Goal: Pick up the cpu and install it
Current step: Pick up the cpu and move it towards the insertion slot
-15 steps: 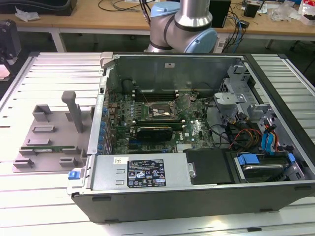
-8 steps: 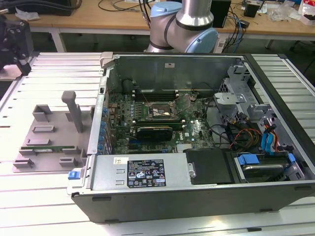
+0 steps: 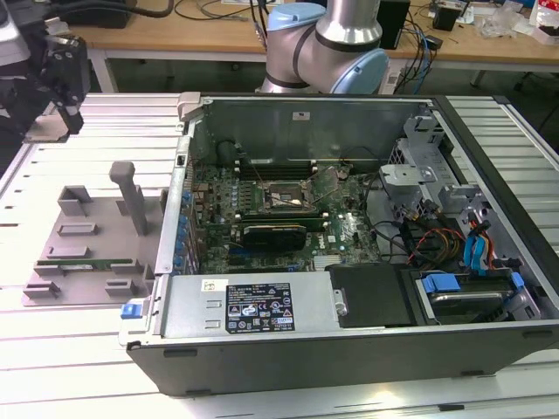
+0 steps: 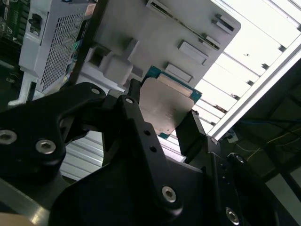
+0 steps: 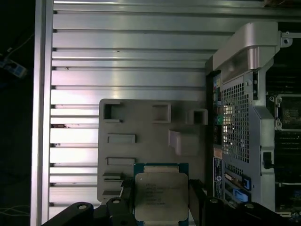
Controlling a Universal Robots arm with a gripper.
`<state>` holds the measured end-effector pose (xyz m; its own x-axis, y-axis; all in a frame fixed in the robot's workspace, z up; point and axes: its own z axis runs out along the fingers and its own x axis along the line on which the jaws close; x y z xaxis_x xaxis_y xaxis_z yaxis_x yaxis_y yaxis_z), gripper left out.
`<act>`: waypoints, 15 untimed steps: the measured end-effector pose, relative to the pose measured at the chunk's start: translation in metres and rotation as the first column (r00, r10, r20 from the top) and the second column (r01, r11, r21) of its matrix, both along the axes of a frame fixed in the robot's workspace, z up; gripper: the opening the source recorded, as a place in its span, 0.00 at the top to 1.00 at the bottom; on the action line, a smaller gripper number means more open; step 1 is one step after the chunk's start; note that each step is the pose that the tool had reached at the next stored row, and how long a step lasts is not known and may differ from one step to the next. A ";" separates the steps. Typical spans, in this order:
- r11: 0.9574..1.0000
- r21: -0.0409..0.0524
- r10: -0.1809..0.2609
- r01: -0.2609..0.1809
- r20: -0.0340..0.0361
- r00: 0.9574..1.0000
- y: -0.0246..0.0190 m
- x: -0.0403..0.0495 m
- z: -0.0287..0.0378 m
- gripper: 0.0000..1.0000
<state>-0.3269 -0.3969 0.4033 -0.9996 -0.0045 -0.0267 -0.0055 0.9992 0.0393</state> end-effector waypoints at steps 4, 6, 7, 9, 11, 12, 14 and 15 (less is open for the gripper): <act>1.000 0.000 0.000 0.000 0.000 1.000 0.0000 0.0154 0.0000 0.45; 1.000 0.000 0.000 0.000 0.000 1.000 0.0000 0.0229 0.0000 0.45; 1.000 0.000 0.000 0.000 0.000 1.000 0.0000 0.0265 -0.0001 0.45; 1.000 0.000 0.000 0.000 0.000 1.000 0.0000 0.0335 -0.0001 0.45; 1.000 0.000 0.000 0.000 0.000 1.000 0.0000 0.0387 0.0000 0.45; 1.000 0.000 0.000 0.000 0.000 1.000 0.0000 0.0426 0.0000 0.45; 1.000 0.000 0.000 0.000 0.000 1.000 0.0000 0.0547 -0.0001 0.45; 1.000 0.000 0.000 0.000 0.000 1.000 0.0000 0.0572 -0.0001 0.45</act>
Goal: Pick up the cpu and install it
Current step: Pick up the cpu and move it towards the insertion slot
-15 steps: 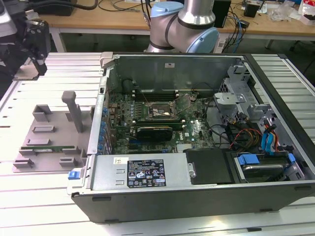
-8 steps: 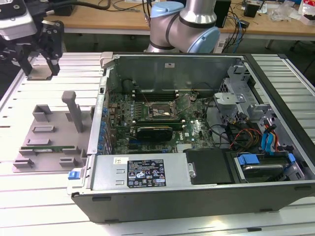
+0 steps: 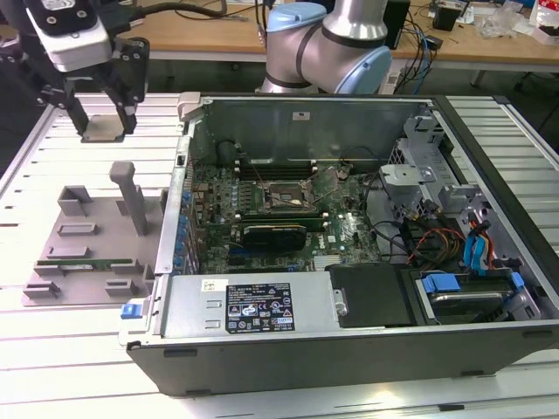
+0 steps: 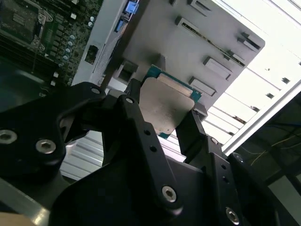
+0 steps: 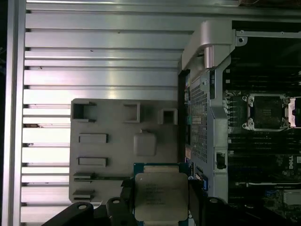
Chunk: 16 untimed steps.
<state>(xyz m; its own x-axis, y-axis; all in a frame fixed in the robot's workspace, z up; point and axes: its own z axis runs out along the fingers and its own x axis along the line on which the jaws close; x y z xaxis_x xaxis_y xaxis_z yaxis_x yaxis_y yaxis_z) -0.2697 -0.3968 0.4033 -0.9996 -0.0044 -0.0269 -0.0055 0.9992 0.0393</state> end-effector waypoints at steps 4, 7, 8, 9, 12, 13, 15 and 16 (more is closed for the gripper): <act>1.000 0.000 0.000 0.000 0.000 1.000 0.0000 0.0120 0.0000 0.45; 1.000 0.000 0.000 0.000 0.000 1.000 0.0000 0.0208 0.0000 0.45; 1.000 0.000 0.000 0.000 0.000 1.000 0.0000 0.0223 0.0000 0.45; 1.000 0.000 0.000 0.000 0.000 1.000 0.0000 0.0248 0.0000 0.45; 1.000 0.000 0.000 0.000 0.000 1.000 -0.0001 0.0326 0.0000 0.45; 1.000 0.000 0.000 0.000 0.000 1.000 0.0000 0.0368 0.0001 0.45; 1.000 0.000 0.000 0.000 0.000 1.000 0.0000 0.0465 0.0000 0.45; 1.000 0.000 0.000 0.000 0.000 1.000 0.0000 0.0503 0.0000 0.45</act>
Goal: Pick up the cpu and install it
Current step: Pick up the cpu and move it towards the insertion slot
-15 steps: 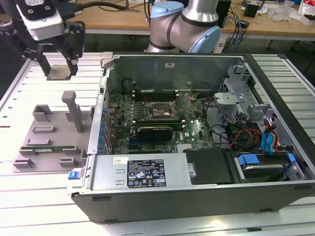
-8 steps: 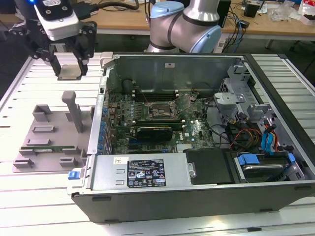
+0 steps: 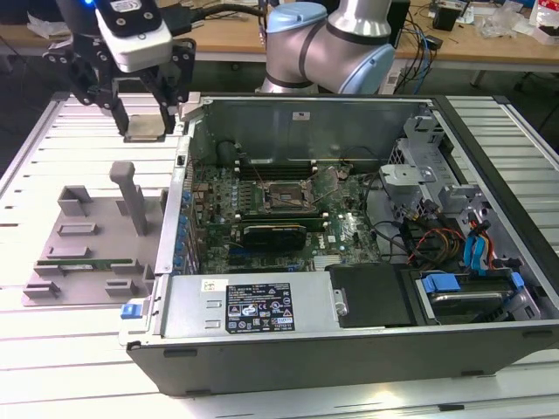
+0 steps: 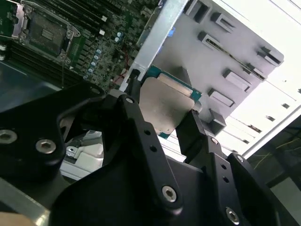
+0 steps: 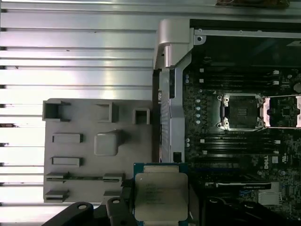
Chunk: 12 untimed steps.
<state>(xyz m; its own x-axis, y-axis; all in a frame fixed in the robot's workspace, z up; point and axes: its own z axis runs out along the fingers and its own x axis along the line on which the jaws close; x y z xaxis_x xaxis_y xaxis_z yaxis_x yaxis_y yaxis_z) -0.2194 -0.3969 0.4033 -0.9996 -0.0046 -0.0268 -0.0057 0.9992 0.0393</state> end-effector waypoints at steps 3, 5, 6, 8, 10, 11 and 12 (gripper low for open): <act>1.000 0.000 0.000 0.000 0.000 1.000 0.0000 0.0112 0.0000 0.45; 1.000 0.000 0.000 0.000 0.000 1.000 0.0000 0.0163 0.0000 0.45; 1.000 0.000 0.000 0.000 0.000 1.000 0.0000 0.0182 0.0000 0.45; 1.000 0.000 0.000 0.000 0.000 1.000 0.0000 0.0226 0.0000 0.45; 1.000 0.000 0.000 0.000 0.000 1.000 0.0000 0.0258 0.0000 0.45; 1.000 0.000 0.000 0.000 0.000 1.000 0.0000 0.0280 0.0000 0.45; 1.000 0.000 0.000 0.000 0.000 1.000 0.0000 0.0316 0.0000 0.45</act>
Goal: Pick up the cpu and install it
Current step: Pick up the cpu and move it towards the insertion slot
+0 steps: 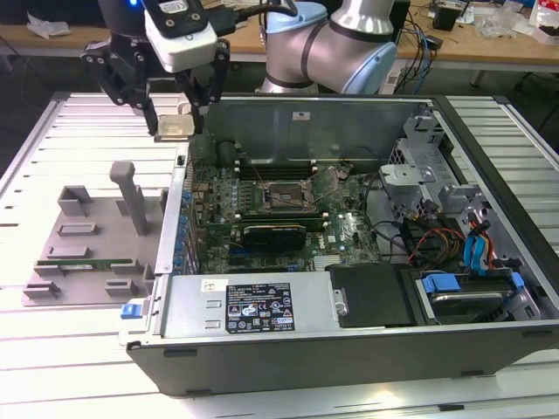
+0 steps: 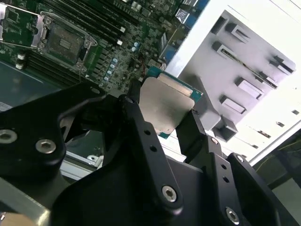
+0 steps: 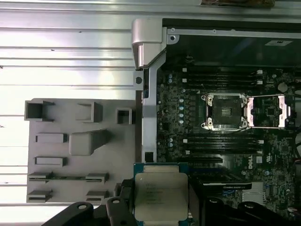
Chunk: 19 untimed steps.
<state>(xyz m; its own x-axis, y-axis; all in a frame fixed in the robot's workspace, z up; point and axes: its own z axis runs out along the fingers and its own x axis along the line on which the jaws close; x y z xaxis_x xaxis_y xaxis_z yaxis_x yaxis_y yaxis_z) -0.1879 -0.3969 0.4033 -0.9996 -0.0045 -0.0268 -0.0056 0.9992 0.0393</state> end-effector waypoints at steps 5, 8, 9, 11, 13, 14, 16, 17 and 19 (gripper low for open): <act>1.000 0.000 0.000 0.000 0.000 1.000 0.0000 0.0166 0.0000 0.45; 1.000 0.000 0.000 0.000 0.000 1.000 0.0000 0.0300 0.0000 0.45; 1.000 0.000 0.000 0.000 0.000 1.000 0.0000 0.0381 0.0000 0.45; 1.000 0.000 0.000 0.000 0.000 1.000 0.0000 0.0469 0.0000 0.45; 1.000 0.000 0.000 0.000 0.000 1.000 0.0000 0.0566 -0.0001 0.45; 1.000 0.000 0.000 0.000 0.000 1.000 0.0000 0.0595 -0.0001 0.45; 1.000 0.000 0.000 0.000 0.000 1.000 0.0000 0.0670 -0.0003 0.45; 1.000 0.000 0.000 0.000 0.000 1.000 0.0000 0.0717 -0.0003 0.45; 1.000 0.000 0.000 0.000 0.000 1.000 0.0000 0.0787 -0.0005 0.45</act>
<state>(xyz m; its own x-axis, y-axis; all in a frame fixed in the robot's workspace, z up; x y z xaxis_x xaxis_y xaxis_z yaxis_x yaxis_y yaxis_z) -0.1092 -0.3969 0.4028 -0.9996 -0.0045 -0.0268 -0.0055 0.9992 0.0393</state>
